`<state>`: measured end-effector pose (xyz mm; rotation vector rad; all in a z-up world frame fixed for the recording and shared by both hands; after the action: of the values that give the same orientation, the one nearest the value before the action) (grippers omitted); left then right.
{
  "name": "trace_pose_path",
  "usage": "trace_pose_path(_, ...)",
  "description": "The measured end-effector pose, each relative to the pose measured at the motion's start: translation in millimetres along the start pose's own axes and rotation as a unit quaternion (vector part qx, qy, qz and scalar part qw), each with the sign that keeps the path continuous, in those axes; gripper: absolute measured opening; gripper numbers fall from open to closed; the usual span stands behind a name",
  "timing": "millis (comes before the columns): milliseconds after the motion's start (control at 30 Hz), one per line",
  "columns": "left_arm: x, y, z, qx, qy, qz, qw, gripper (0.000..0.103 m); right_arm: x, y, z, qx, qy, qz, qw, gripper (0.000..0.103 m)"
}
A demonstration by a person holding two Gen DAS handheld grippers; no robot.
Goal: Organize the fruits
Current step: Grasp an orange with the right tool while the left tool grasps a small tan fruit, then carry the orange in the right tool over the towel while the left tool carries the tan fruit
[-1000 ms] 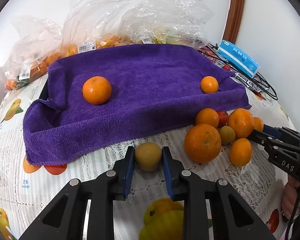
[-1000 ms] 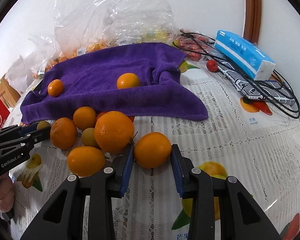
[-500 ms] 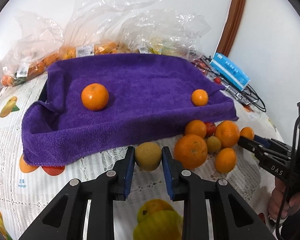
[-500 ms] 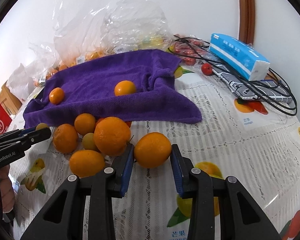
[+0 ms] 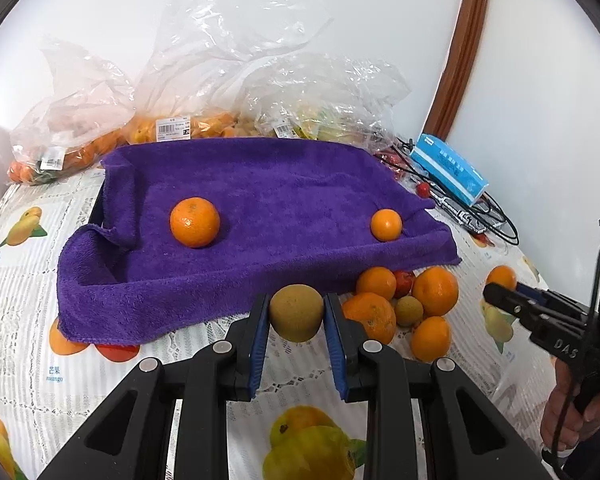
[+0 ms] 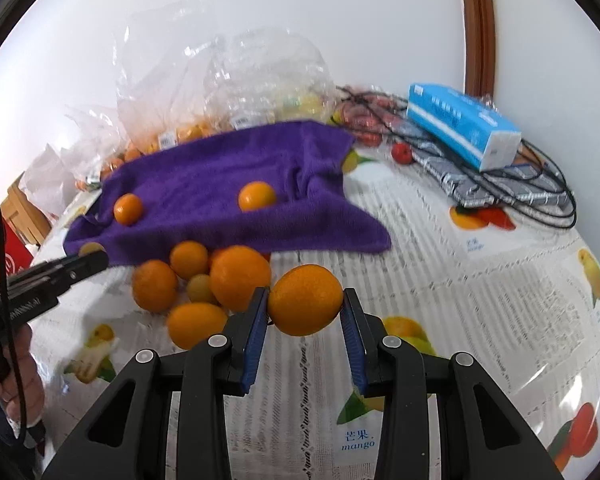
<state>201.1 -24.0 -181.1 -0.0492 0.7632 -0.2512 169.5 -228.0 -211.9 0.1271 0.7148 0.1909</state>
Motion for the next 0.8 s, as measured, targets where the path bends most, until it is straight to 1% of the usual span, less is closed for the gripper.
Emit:
trace_pose_path(167, -4, 7, 2, -0.009, -0.008, 0.007, 0.9999, 0.026, -9, 9, 16, -0.005, -0.018, 0.011, 1.0, 0.036)
trace_pose_path(300, -8, 13, 7, -0.015, -0.019, 0.016, 0.9996, 0.026, -11, 18, 29, -0.024, -0.022, 0.017, 0.999, 0.036)
trace_pose_path(467, -6, 20, 12, -0.018, -0.019, 0.036, 0.999, 0.026, -14, 31, 47, -0.045, -0.033, 0.025, 0.998, 0.036)
trace_pose_path(633, -13, 28, 28, -0.026, -0.031, 0.048, 0.998, 0.026, -13, 47, 67, -0.063, -0.05, 0.036, 0.996, 0.036)
trace_pose_path(800, -17, 34, 49, -0.028, -0.046, 0.065, 0.9964, 0.026, -5, 58, 83, -0.058, -0.065, 0.034, 0.996, 0.036)
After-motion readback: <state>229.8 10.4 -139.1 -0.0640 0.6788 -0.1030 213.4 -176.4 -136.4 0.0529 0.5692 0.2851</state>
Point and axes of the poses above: each gripper's, at about its wrist camera, not at the fingertips, and x roughly the way its jaws point, y to its left, z to its top, the point moved 9 cm from there along x, roughly the way its jaws point, and after that the axes turned 6 degrees about z, right-handed, at the moved point
